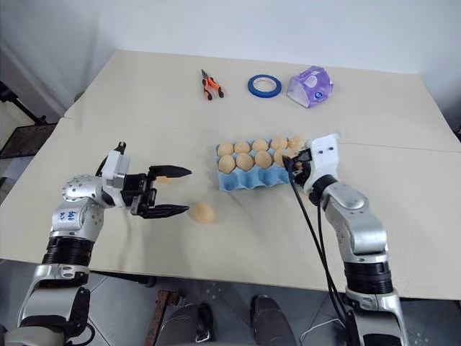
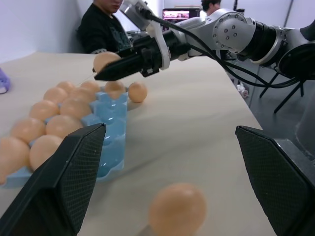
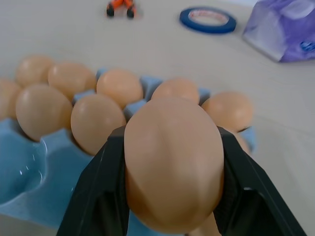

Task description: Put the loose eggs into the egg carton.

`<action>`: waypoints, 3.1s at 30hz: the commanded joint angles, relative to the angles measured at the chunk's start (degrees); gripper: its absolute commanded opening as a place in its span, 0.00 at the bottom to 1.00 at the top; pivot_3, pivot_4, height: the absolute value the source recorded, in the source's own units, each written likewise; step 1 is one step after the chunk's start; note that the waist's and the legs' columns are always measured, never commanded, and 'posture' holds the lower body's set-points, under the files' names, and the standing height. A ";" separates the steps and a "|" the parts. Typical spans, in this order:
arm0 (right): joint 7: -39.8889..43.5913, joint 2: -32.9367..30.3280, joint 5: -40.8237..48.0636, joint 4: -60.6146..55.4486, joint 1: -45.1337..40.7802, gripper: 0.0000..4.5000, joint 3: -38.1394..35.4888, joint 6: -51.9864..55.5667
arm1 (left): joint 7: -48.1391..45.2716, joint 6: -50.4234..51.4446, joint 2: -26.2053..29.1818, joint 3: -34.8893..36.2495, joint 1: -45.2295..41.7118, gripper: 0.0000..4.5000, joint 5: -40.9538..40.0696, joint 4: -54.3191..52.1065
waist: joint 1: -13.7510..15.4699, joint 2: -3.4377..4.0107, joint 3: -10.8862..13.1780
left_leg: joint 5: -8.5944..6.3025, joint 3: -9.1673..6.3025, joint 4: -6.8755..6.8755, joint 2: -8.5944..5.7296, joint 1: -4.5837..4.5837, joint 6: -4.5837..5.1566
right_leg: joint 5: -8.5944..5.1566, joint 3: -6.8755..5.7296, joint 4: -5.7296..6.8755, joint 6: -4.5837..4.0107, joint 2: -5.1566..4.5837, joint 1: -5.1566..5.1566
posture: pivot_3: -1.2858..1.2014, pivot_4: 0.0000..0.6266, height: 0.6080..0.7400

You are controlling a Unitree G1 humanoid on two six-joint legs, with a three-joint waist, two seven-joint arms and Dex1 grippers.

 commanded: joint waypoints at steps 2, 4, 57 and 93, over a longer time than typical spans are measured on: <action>1.62 -0.41 -2.23 1.24 -1.66 0.52 1.61 -2.49 | 0.89 -0.54 0.74 1.34 0.46 1.00 -0.92 -2.99 | -0.12 0.00 0.00 | -0.01 0.09 0.04 -0.01 0.01 0.02 | 0.01 -0.01 0.01 0.02 -0.01 0.00 | 0.52 0.24 1.00; 2.19 -0.82 -2.76 1.38 -1.58 0.66 1.92 -2.72 | 1.26 -0.50 0.75 1.56 0.68 1.00 -0.92 -3.29 | -0.15 0.00 0.00 | -0.01 0.12 0.06 -0.03 0.06 0.03 | 0.02 0.00 0.04 0.04 -0.03 0.02 | 0.52 0.24 1.00; 7.22 -4.33 -1.39 3.61 14.26 0.99 -7.65 -14.43 | 1.81 -2.87 1.46 2.28 -3.63 1.00 -0.03 1.63 | -0.09 0.05 0.03 | 0.10 0.07 0.10 -0.10 0.18 0.09 | 0.16 -0.02 0.28 -0.03 -0.10 0.04 | 0.52 0.24 1.00; 3.39 -7.45 6.61 -22.95 6.63 0.36 -8.73 7.37 | 3.86 -4.18 -1.24 2.09 -3.77 1.00 -0.02 2.82 | -0.11 0.05 0.04 | 0.15 0.00 0.08 -0.08 0.19 0.08 | 0.17 0.07 0.36 -0.05 -0.11 0.02 | 0.52 0.24 1.00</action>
